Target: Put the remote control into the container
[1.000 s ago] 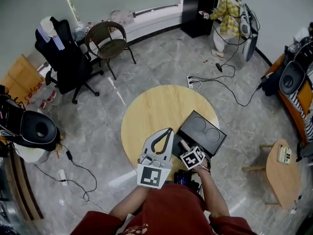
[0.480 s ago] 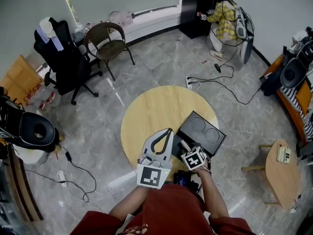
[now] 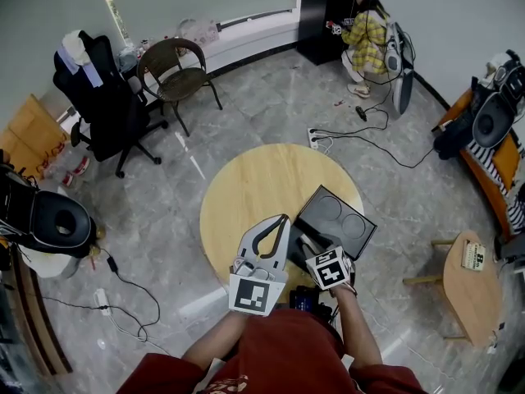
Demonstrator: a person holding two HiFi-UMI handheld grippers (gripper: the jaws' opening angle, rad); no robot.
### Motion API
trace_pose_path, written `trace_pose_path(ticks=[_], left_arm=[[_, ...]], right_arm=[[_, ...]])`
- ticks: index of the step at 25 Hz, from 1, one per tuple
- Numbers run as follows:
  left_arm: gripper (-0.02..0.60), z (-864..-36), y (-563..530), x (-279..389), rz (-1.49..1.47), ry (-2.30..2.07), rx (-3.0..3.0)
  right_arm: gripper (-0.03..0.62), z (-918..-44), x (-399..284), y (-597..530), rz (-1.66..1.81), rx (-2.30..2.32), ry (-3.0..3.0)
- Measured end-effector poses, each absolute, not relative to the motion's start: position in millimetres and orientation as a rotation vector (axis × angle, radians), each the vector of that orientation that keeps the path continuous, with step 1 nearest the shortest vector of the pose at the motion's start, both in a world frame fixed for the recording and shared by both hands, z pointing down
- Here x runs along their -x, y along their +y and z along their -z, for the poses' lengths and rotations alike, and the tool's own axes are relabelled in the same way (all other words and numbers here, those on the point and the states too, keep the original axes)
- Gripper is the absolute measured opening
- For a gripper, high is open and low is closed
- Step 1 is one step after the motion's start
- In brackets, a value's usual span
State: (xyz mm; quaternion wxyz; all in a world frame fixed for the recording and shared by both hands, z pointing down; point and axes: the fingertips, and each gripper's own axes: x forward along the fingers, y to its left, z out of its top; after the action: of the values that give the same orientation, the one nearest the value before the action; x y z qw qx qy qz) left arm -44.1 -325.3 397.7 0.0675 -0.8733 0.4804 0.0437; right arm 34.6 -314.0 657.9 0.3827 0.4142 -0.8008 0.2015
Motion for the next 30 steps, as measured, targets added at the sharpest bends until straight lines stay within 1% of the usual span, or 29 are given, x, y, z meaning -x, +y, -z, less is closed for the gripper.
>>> trace_pose_path(ticks=[3, 21, 30], left_arm=[[0.015, -395.7, -325.6, 44.2, -0.183, 1.468, 2.647], [0.015, -396.0, -326.3, 41.1, -0.198, 1.475, 2.663], [0.015, -393.7, -323.8, 34.9, -0.204, 1.46, 2.67]], right_arm=[[0.17, -632.7, -36.1, -319.2, -0.494, -1.105, -2.079], [0.17, -459.1, -44.9, -329.0, -0.29, -1.429, -2.451], [0.17, -399.9, -59.8, -311.2, 0.008, -1.64, -2.629]])
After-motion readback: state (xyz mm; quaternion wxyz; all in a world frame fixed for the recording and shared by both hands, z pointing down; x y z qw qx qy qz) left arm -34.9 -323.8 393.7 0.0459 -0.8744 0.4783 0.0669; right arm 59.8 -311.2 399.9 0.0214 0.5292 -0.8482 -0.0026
